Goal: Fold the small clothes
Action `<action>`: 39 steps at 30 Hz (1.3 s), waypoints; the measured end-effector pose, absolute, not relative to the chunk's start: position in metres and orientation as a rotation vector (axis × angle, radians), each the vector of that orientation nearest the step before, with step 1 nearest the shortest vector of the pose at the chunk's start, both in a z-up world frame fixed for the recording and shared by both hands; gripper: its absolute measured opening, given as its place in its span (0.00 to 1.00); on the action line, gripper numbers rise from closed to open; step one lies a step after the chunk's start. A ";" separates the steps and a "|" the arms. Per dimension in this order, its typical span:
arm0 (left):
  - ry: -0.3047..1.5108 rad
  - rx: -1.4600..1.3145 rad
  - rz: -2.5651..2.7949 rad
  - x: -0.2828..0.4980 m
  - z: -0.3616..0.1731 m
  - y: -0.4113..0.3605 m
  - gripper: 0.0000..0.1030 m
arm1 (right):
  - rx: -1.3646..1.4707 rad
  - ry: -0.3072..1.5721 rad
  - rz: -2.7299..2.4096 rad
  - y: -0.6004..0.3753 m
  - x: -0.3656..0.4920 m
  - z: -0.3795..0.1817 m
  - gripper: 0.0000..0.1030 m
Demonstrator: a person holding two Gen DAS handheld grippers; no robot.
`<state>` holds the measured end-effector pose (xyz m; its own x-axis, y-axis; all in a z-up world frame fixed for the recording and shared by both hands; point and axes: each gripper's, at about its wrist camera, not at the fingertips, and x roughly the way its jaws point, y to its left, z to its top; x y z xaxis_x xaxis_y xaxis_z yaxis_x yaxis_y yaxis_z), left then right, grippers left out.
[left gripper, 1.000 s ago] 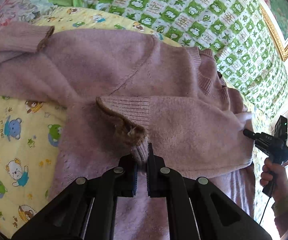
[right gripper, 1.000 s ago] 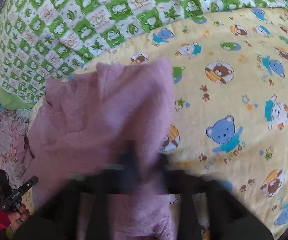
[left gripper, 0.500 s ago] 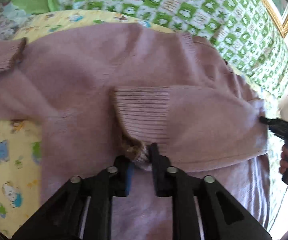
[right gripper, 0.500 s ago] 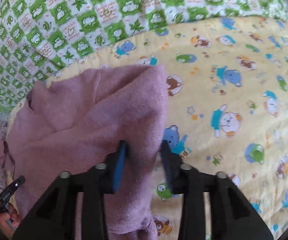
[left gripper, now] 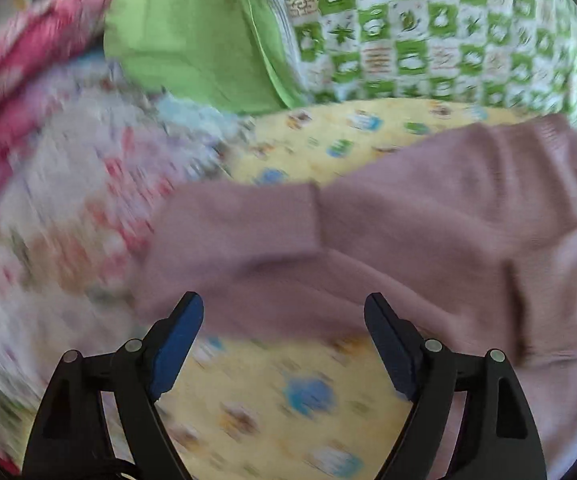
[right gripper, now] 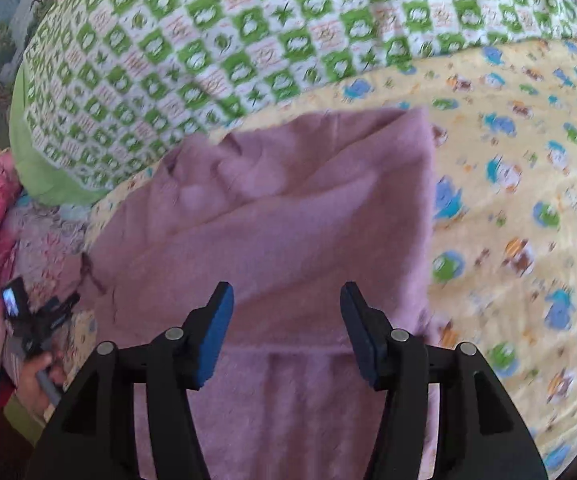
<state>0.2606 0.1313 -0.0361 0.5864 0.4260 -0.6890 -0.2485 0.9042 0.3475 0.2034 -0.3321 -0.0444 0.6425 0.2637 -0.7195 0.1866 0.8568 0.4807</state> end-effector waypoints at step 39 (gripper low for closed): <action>0.961 0.079 -0.085 0.242 -0.038 0.041 0.57 | 0.639 0.902 -0.015 -0.349 0.177 -0.052 0.55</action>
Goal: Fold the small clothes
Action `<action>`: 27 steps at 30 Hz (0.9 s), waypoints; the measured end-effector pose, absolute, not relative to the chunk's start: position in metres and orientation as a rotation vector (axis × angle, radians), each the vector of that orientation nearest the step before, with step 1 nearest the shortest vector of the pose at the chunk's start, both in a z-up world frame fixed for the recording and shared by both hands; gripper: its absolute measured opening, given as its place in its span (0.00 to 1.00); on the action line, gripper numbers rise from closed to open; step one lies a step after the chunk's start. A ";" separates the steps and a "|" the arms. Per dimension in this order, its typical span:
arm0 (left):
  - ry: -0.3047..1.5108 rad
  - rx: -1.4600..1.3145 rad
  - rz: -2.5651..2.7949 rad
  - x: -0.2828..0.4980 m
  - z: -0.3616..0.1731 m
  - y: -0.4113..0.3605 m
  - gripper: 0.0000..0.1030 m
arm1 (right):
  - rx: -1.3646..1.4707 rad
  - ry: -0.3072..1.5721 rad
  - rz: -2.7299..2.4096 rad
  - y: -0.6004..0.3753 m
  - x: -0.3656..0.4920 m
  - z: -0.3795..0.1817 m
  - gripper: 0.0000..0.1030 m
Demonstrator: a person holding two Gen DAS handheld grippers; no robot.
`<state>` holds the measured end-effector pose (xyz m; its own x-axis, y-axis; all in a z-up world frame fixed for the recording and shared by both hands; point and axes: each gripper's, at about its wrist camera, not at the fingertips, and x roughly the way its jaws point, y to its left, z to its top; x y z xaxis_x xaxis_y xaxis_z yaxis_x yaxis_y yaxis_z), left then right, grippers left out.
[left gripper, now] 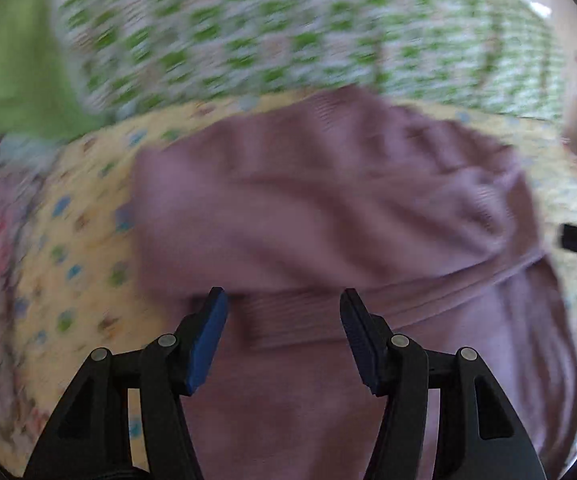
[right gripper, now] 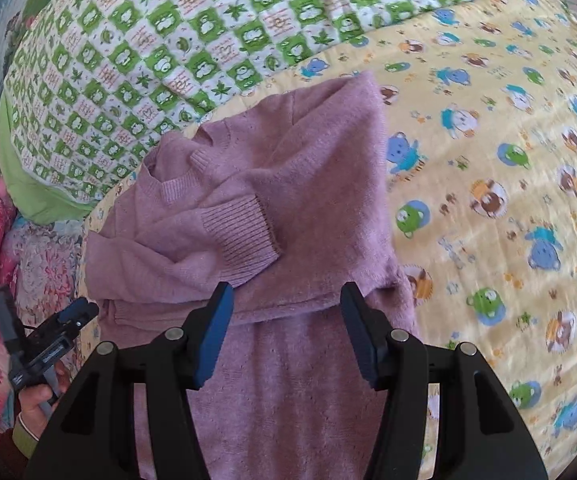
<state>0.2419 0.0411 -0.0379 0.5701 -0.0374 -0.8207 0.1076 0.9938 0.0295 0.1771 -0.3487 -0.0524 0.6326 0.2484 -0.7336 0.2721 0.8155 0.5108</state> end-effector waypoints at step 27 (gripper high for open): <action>0.981 -0.006 0.192 0.286 -0.073 0.108 0.59 | 0.890 0.900 0.000 -0.396 0.223 -0.029 0.06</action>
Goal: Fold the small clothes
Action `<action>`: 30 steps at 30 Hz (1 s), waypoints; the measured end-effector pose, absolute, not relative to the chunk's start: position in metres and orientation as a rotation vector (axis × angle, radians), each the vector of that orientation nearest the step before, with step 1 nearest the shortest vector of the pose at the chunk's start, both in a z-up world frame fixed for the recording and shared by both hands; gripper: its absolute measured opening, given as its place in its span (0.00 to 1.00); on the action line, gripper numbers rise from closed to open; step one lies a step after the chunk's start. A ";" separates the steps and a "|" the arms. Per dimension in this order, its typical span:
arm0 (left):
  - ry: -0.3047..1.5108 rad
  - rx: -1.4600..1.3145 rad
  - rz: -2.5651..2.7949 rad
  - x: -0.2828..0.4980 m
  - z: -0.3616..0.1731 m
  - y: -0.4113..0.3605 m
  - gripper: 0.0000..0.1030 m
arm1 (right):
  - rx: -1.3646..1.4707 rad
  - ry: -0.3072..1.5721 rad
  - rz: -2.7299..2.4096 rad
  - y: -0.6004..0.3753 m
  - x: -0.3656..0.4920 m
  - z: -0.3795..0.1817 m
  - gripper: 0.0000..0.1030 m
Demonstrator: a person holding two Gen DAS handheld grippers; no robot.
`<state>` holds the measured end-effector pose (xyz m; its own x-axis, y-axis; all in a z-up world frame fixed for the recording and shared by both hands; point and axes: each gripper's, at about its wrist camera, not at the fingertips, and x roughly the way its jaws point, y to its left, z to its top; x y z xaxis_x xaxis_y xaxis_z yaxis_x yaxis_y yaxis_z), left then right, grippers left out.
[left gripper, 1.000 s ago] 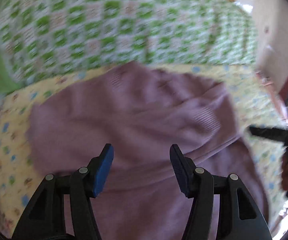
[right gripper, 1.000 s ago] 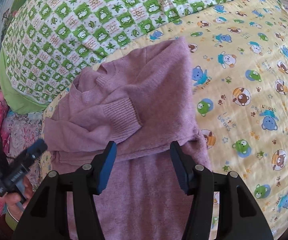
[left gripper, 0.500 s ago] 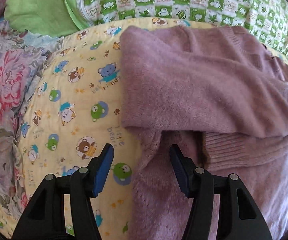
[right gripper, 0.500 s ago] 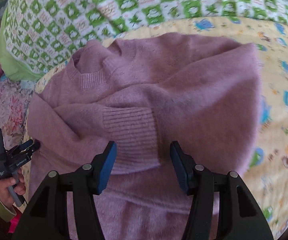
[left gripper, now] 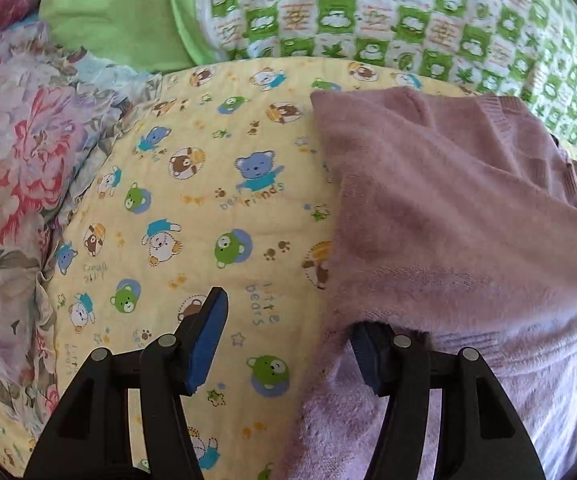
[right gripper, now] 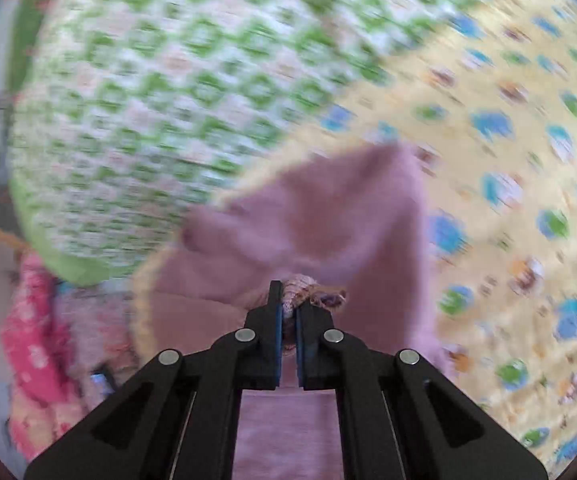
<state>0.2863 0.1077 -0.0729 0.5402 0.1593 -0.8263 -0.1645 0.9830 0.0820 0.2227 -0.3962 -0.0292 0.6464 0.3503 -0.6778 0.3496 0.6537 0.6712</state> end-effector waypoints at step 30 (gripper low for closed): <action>1.024 -0.032 0.202 0.272 -0.087 0.114 0.59 | 0.006 0.833 0.240 -0.287 0.189 -0.028 0.73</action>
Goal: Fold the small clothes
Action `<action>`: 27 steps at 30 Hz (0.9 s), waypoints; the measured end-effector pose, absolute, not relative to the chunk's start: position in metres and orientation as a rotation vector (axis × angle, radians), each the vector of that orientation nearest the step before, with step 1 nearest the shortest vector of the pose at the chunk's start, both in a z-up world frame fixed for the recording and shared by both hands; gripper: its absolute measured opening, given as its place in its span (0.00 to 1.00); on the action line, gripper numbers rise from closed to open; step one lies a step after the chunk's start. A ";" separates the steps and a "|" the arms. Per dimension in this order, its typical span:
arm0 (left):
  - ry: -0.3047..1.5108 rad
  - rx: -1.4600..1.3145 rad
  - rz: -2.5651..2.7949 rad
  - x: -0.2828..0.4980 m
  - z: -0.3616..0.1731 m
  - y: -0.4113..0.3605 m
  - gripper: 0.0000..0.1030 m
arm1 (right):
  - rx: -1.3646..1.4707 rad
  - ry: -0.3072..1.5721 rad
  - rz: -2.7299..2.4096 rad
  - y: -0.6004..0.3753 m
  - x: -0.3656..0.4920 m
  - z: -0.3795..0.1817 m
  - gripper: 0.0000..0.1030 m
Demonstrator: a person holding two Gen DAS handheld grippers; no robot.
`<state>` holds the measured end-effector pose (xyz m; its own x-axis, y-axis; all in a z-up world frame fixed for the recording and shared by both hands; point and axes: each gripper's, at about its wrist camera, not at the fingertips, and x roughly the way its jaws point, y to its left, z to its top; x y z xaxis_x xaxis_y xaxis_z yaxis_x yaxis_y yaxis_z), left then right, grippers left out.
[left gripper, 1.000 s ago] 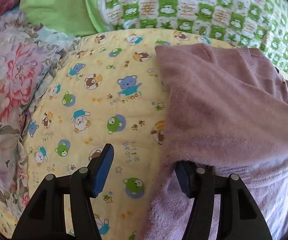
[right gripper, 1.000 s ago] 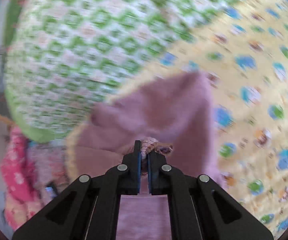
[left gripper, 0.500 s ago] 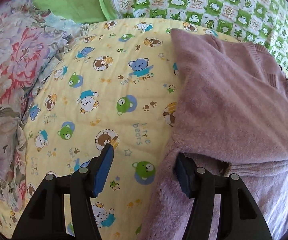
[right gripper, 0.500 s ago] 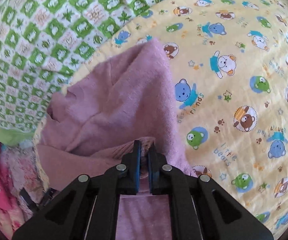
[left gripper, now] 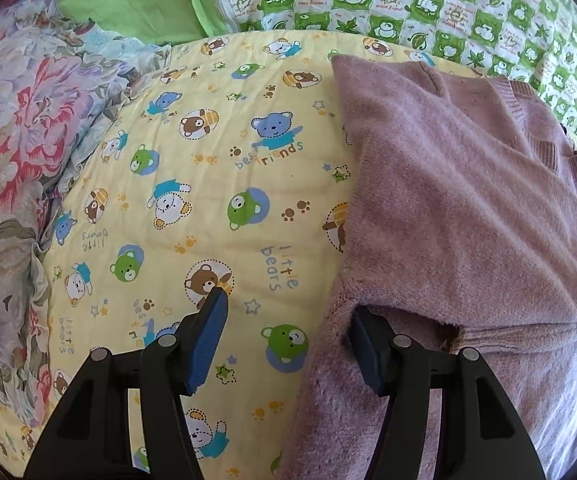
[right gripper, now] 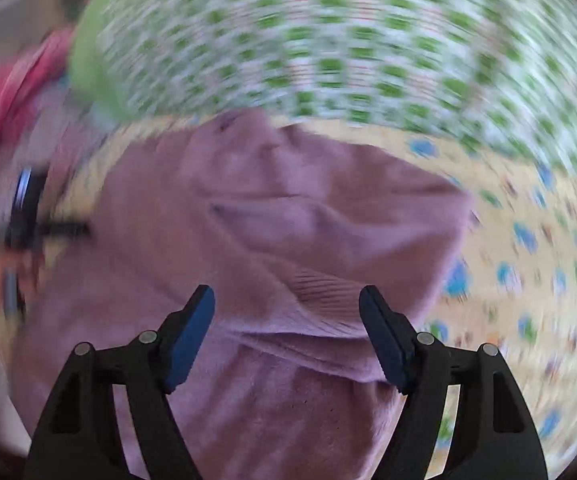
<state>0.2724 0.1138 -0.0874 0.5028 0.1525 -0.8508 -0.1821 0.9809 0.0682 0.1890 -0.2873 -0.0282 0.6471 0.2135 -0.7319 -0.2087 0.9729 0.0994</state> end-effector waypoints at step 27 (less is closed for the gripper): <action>1.043 -0.110 0.252 0.284 -0.099 0.125 0.63 | 0.439 1.194 0.084 -0.392 0.275 -0.081 0.08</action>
